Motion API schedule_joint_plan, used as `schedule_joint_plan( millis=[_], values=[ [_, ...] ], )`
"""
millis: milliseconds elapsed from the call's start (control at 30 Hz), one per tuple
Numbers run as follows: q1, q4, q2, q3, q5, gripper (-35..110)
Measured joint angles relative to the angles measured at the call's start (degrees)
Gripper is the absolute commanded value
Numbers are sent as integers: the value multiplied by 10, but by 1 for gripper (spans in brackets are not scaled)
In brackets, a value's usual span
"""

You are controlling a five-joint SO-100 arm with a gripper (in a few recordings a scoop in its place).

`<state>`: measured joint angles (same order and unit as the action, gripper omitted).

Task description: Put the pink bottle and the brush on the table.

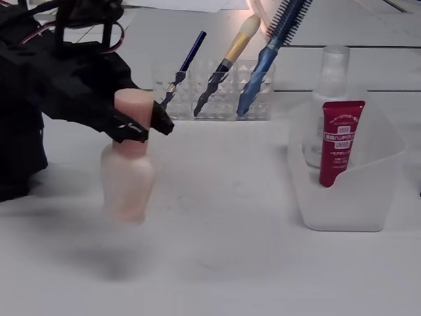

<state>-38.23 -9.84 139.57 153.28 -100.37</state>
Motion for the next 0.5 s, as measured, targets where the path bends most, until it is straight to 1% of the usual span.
schedule_joint_plan(
  millis=[300, 500],
  values=[
    [-66, -105, 2, 84, -40, 0],
    [-94, -178, 2, 130, -44, 0]
  ],
)
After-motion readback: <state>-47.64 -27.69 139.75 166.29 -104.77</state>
